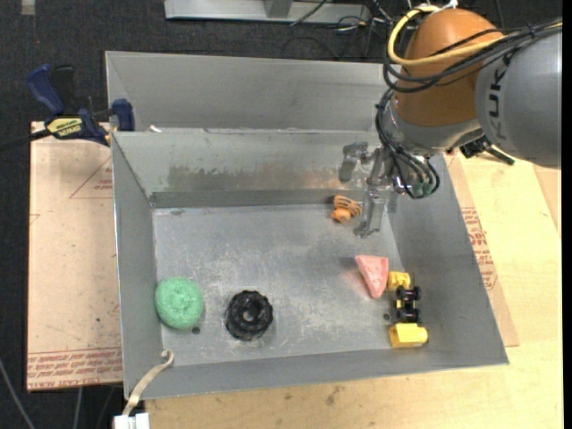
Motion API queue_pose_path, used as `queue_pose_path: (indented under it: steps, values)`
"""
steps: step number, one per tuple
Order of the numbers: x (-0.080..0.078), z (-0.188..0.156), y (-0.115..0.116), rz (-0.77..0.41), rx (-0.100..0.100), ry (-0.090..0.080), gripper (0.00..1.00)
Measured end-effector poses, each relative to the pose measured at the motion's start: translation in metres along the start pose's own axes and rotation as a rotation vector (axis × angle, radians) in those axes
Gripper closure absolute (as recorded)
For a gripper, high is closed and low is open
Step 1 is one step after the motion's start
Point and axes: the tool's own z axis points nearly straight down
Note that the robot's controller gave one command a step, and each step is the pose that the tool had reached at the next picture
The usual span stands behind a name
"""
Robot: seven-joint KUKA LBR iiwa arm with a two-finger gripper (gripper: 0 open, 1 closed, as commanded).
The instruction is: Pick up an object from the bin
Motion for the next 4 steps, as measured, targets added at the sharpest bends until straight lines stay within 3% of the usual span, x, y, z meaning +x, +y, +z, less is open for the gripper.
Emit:
queue_pose_path:
  steps: [1, 2, 3, 4]
  values:
    - [-0.002, 0.062, -0.030, -0.003, 0.000, -0.006, 0.00]
    - [0.013, 0.085, -0.057, 0.160, -0.001, 0.007, 0.00]
    - [0.041, 0.109, -0.072, 0.318, -0.001, -0.001, 0.00]
    - [0.041, 0.129, -0.093, 0.391, -0.001, 0.001, 0.00]
